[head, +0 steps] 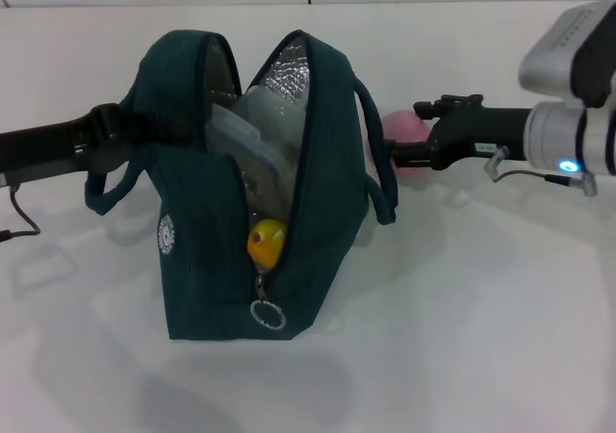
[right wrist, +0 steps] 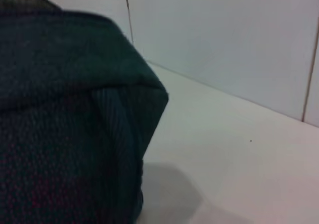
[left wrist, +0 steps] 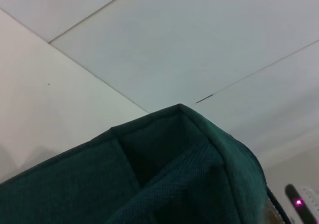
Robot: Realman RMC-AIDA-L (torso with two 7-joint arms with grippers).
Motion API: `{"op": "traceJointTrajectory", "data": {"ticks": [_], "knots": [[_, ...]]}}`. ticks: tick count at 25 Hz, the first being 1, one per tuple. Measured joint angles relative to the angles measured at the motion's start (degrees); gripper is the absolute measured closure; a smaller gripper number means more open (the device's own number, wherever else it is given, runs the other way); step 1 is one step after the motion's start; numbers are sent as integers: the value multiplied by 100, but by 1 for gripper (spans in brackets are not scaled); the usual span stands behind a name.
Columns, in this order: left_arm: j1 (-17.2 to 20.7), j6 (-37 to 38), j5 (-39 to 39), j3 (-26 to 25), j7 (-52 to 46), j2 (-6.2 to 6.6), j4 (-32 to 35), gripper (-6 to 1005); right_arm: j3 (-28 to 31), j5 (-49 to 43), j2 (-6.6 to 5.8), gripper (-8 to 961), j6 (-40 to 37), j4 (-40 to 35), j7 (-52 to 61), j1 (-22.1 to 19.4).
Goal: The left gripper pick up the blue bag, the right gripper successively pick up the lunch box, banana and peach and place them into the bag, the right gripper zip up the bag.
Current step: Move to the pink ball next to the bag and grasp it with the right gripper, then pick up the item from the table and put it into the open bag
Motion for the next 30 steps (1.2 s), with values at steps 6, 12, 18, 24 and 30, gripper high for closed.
{"op": "traceJointTrajectory", "data": {"ticks": [6, 12, 18, 24, 30], "knots": [[-3, -28, -13, 0, -1, 17, 0, 964, -241, 151, 0, 166, 178, 1, 14, 46], [-34, -53, -25, 0, -15, 29, 0, 964, -259, 151, 0, 223, 191, 2, 20, 54], [-52, -54, -26, -8, -32, 29, 0, 964, -258, 148, 1, 280, 286, -43, 20, 21], [-39, -49, -26, -72, -34, 29, 0, 964, -229, 149, -1, 425, 264, -277, 32, -92], [1, -12, -27, -73, -21, 26, 1, 964, -192, 551, -48, 604, 247, -1687, -6, -1015]]}}
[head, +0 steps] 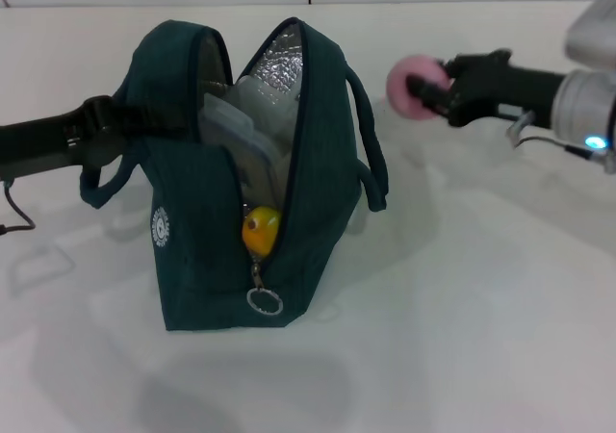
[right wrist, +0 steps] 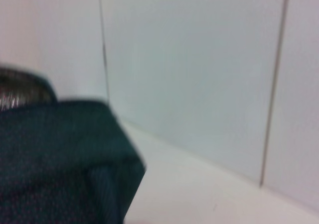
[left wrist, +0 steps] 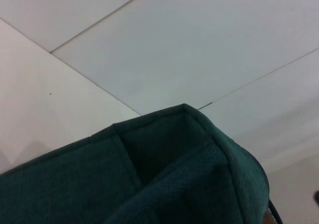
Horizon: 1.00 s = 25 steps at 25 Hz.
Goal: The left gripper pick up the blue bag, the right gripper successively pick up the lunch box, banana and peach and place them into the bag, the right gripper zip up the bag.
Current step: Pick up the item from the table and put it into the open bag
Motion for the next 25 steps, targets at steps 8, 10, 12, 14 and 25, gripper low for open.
{"op": "traceJointTrajectory", "data": {"ticks": [8, 10, 12, 14, 25], "knots": [[63, 12, 0, 42, 29, -42, 0, 964, 366, 293, -4, 698, -709, -1004, -76, -458], [64, 12, 0, 45, 40, -52, -1, 964, 456, 548, -3, 706, -1099, -1014, -174, -421], [65, 13, 0, 46, 56, -55, -5, 963, 475, 893, 1, 714, -1537, -989, -322, -337], [64, 12, 0, 47, 64, -55, -8, 963, 453, 1045, 12, 722, -1876, -971, -406, -236], [68, 12, 3, 14, 81, -51, -10, 963, -564, 1370, 42, 804, -2286, -585, -461, 557]]}}
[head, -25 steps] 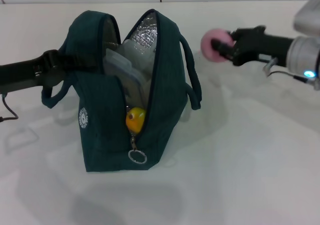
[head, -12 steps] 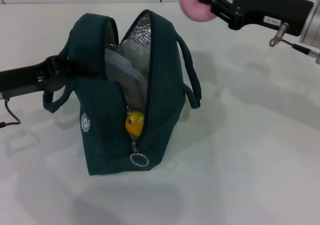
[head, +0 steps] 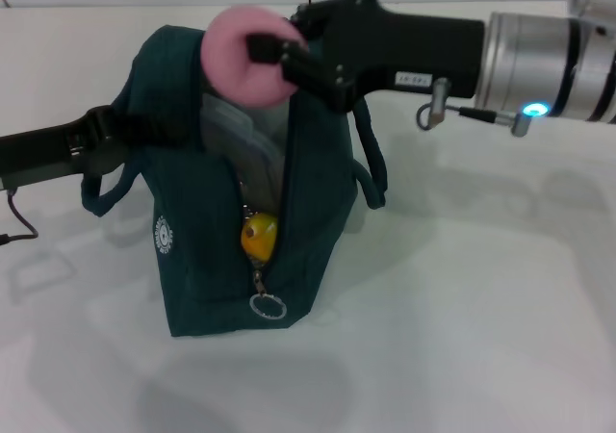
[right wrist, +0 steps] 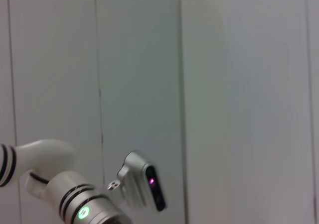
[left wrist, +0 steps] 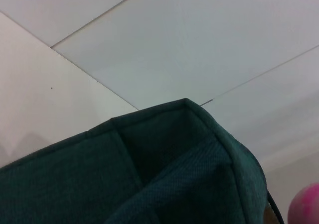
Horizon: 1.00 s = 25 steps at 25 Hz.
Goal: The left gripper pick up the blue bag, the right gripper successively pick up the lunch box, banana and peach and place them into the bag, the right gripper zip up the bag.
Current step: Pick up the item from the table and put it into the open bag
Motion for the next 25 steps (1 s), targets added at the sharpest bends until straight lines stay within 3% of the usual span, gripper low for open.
{"op": "traceJointTrajectory", "data": {"ticks": [10, 25], "knots": [[103, -8, -24, -79, 90, 2, 0, 963, -476, 230, 2, 902, 29, 306, 91, 38], [146, 0, -128, -82, 90, 2, 1, 963, -480, 241, -16, 584, -111, 702, 384, 148]]}}
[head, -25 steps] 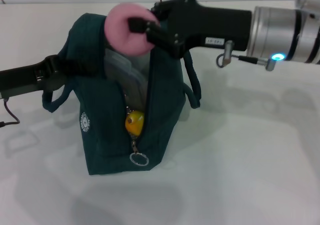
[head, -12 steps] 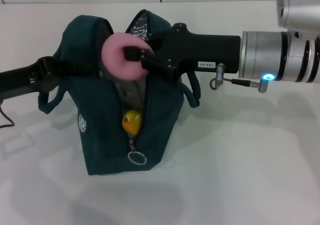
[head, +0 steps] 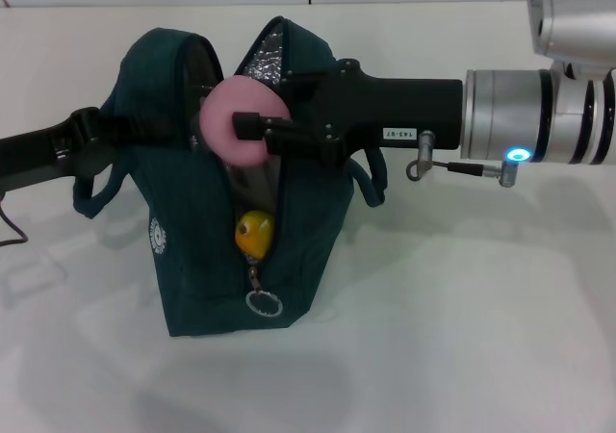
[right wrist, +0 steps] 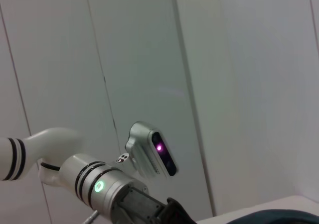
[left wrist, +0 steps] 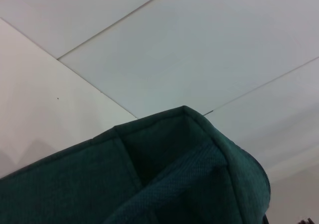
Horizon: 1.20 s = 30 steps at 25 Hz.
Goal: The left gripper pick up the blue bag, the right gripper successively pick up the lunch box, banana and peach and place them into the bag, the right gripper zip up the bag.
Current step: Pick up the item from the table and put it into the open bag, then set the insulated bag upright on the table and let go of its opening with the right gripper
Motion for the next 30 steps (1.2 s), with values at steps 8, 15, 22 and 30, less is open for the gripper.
{"op": "traceJointTrajectory", "data": {"ticks": [8, 15, 22, 30], "knots": [[0, 1, -6, 0, 0, 0, 0, 964, 29, 73, -10, 451, -7, 8, 4, -70], [1, 0, -6, 0, 27, 0, 0, 964, 594, 72, -24, 231, -140, -1, -31, -265], [0, 0, -6, 0, 33, -1, 0, 964, 1529, -8, -103, 157, -144, 389, -56, -532], [-44, 0, -6, 1, 23, -10, -8, 963, 1951, -900, -76, 160, 295, 945, -211, -478]]}}
